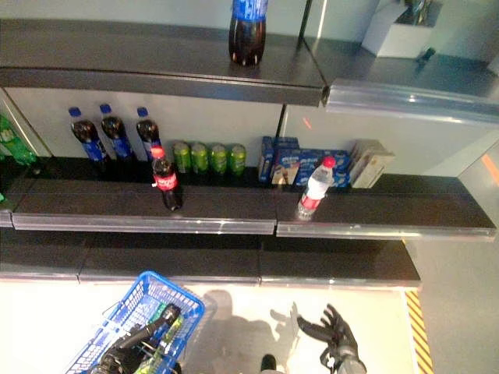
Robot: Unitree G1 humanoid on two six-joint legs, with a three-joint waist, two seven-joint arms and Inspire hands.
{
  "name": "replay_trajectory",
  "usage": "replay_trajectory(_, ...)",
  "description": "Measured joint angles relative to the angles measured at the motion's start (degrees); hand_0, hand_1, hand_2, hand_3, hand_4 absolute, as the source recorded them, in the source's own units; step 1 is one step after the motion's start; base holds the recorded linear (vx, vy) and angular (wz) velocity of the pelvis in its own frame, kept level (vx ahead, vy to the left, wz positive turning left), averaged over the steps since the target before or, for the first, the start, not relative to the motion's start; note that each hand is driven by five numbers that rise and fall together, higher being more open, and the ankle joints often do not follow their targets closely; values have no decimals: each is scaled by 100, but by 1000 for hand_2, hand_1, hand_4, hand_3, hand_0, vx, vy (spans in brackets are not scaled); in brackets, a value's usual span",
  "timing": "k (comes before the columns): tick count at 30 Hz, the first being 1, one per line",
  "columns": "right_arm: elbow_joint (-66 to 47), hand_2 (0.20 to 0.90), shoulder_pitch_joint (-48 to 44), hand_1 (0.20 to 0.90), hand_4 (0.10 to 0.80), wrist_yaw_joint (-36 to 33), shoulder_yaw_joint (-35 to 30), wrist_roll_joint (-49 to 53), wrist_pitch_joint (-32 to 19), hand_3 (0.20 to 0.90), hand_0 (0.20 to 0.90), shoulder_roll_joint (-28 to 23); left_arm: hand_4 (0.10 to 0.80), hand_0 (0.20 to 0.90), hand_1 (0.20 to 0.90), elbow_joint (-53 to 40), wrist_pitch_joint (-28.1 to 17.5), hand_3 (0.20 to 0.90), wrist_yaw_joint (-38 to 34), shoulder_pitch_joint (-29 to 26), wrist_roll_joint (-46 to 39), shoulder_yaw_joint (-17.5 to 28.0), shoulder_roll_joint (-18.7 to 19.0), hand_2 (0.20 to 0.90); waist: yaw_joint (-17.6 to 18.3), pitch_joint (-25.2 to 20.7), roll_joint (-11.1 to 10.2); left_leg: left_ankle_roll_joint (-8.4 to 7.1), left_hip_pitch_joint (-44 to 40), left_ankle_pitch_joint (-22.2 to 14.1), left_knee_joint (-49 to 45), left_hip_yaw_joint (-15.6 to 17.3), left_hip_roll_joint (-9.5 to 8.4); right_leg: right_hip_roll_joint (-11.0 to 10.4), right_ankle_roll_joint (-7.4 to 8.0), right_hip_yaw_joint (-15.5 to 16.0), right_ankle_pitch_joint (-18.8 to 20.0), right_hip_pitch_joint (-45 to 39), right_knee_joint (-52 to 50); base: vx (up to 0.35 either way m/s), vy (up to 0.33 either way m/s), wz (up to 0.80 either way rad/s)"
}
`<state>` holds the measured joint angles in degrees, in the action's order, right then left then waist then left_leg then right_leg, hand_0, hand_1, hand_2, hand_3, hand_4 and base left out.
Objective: Pick up the drink and place into the basket.
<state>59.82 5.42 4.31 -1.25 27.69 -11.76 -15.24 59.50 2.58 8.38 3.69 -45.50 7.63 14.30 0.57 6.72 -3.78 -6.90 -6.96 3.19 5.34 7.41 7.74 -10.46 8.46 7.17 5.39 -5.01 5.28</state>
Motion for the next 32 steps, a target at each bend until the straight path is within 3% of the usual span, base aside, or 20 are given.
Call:
replay_trajectory(6,1142,900,16,900,800,449,-61,-27,221,900,900,3,100,300,300,811,-245,200,162,-145,108,41,4,300,7,-340,50,-1,-5,-2,1,9,4,4,-11,-22,-6,3,0,2,6,0)
replay_trajectory(15,1168,900,35,900,800,564,-49,-302,475,900,900,6,100,300,300,1000,-313,200,283,-112,121,1,17,300,-35,-502,91,-2,-7,-1,1,2,5,11,-16,-21,-4,-1,0,0,0,0)
replay_trajectory(32,1162,900,-19,900,800,564,58,-303,488,900,900,9,100,300,300,1015,-312,200,361,-127,144,-137,25,300,-28,-525,82,-3,-6,-1,1,0,7,13,-19,-22,-3,2,0,0,0,0)
